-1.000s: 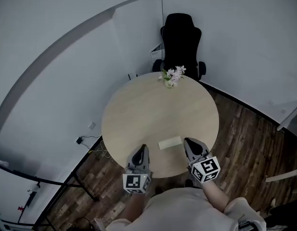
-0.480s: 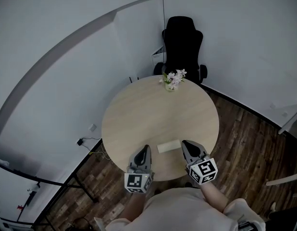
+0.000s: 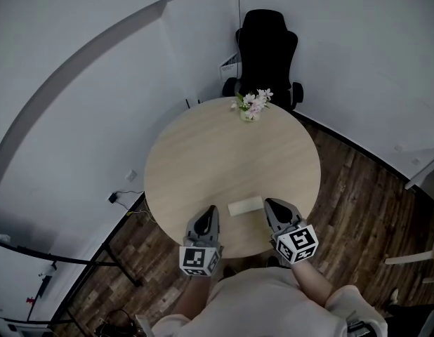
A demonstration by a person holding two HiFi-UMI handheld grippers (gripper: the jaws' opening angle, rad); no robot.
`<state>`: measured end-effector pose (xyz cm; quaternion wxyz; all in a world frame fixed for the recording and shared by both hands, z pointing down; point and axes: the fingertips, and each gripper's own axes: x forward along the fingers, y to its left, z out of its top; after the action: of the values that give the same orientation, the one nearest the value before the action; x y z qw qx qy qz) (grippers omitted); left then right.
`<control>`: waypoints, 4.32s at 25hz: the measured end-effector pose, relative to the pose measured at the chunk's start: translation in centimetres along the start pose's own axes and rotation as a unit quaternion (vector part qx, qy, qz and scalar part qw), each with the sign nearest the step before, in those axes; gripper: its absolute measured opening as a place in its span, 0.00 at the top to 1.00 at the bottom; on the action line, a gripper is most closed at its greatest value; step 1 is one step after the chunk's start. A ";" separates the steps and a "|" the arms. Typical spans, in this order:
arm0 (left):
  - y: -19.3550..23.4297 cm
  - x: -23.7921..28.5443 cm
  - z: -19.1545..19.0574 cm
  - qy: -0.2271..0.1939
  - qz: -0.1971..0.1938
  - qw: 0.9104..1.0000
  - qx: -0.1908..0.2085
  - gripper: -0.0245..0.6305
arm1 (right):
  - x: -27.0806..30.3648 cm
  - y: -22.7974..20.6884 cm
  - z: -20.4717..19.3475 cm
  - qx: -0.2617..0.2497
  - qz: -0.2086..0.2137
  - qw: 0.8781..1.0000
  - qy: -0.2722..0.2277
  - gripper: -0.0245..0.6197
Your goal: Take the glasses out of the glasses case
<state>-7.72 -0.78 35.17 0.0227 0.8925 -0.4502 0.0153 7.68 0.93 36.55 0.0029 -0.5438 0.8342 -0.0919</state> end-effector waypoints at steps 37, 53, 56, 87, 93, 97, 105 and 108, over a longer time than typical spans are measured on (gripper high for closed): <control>0.6 3.5 -11.4 0.111 -0.017 0.991 -0.075 0.95 | 2.8 -3.5 -11.1 0.044 -0.001 0.991 0.127 0.94; -1.3 5.2 -16.6 0.226 -0.092 0.958 0.151 0.95 | 2.8 -3.1 -12.3 0.055 0.002 0.989 0.139 0.94; -1.4 5.7 -18.4 0.257 -0.103 0.942 0.190 0.95 | 2.9 -3.1 -12.6 0.056 0.004 0.988 0.142 0.94; -1.6 8.1 -34.8 0.445 -0.206 0.735 0.469 0.95 | 2.7 -4.5 -14.4 0.103 0.014 0.982 0.157 0.94; -0.9 7.8 -36.1 0.458 -0.205 0.726 0.470 0.95 | 2.9 -4.6 -14.8 0.103 0.014 0.981 0.164 0.94; -0.7 7.9 -36.5 0.458 -0.203 0.722 0.477 0.95 | 3.2 -4.9 -14.8 0.102 0.013 0.981 0.166 0.94; -0.8 7.9 -36.6 0.460 -0.196 0.722 0.478 0.95 | 3.5 -4.8 -15.3 0.106 0.015 0.979 0.173 0.94; -0.7 7.9 -36.6 0.460 -0.196 0.720 0.480 0.95 | 3.7 -4.6 -15.4 0.101 0.019 0.979 0.174 0.94</control>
<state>-2.71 -4.66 72.03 -0.2021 0.7351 -0.1312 0.6336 8.75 -1.93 52.74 -0.0857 -0.5003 0.8187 -0.2684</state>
